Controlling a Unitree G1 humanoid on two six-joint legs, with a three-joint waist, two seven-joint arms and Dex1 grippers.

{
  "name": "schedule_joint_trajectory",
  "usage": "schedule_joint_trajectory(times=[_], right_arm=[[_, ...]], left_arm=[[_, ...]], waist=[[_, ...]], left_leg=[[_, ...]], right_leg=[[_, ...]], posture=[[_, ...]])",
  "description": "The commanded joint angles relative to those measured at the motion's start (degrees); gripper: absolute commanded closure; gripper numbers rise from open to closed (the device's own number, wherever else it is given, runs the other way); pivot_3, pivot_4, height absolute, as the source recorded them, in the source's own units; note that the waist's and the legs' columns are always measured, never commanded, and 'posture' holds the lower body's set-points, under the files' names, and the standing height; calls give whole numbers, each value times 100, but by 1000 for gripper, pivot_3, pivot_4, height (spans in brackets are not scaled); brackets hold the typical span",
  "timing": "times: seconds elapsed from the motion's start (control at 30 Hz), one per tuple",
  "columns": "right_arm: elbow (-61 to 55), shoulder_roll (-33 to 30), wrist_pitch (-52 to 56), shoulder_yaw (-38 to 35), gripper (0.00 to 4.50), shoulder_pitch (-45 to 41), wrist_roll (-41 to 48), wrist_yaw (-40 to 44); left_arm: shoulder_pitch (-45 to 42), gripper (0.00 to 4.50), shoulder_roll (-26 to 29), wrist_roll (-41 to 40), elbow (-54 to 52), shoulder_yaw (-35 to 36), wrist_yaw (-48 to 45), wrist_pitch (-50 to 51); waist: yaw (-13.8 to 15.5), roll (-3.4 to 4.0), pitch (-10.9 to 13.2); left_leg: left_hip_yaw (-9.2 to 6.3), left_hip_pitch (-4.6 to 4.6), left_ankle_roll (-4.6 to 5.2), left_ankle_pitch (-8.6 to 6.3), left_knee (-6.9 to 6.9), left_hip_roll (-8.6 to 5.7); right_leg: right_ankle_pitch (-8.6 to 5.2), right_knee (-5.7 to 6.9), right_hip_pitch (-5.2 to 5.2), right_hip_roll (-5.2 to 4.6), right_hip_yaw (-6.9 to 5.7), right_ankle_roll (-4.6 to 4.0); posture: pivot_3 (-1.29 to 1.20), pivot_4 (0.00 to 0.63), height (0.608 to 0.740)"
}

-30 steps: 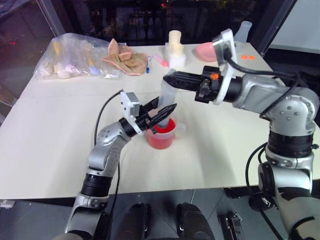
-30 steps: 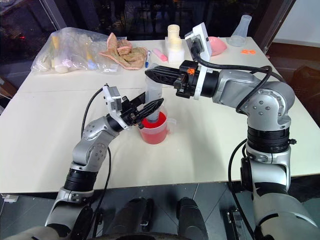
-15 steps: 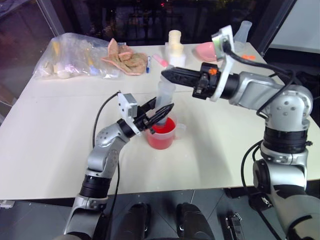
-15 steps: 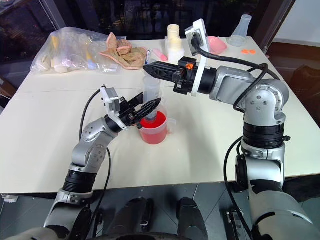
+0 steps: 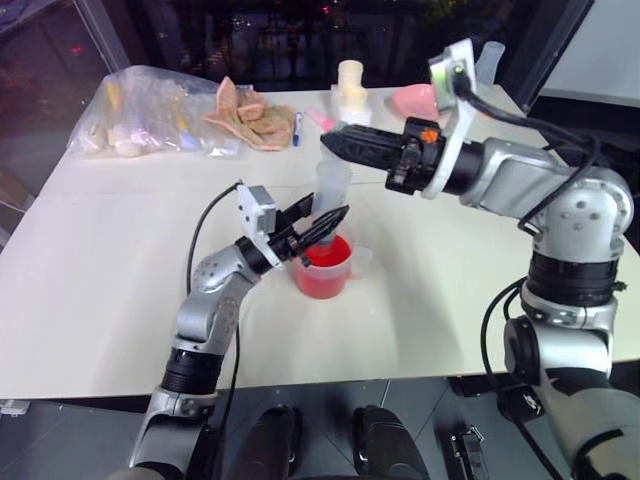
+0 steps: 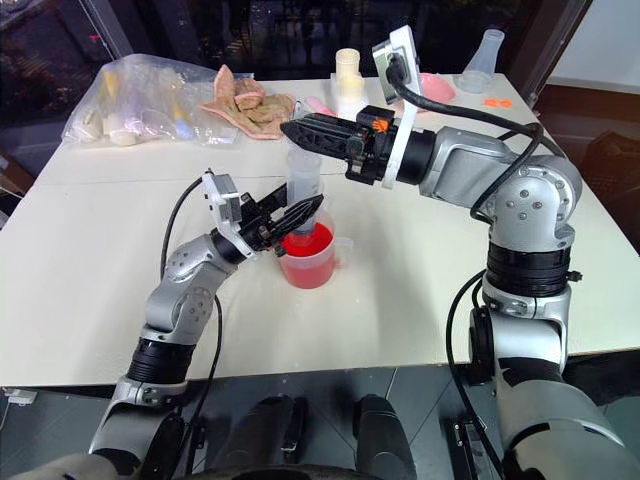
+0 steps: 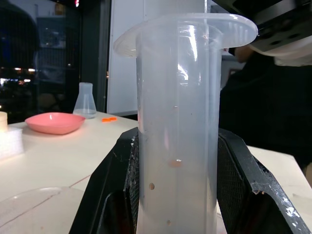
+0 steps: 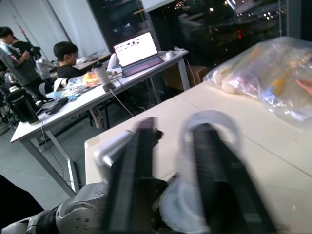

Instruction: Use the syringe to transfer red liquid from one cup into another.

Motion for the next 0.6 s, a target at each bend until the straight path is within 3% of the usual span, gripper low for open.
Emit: schedule_joint_trajectory(times=[0.03,0.6], right_arm=[[-346,47,-130,-257,1507,-128,279,-7],[-379,-900,-40,-1093,1507,380,1086,74]], left_arm=[[-114,2978,-35,19,-49,-89,70,181],[-1353,2978,-97,-623,-419,699,901,783]], waist=[[-1,0,0],[5,0,1]], left_leg=[[0,0,0,0,0,0],[-1,-5,7,-4,-2,1]], right_leg=[[0,0,0,0,0,0],[0,-12,2,0,-4,1]], posture=[[0,150,740],[0,150,740]])
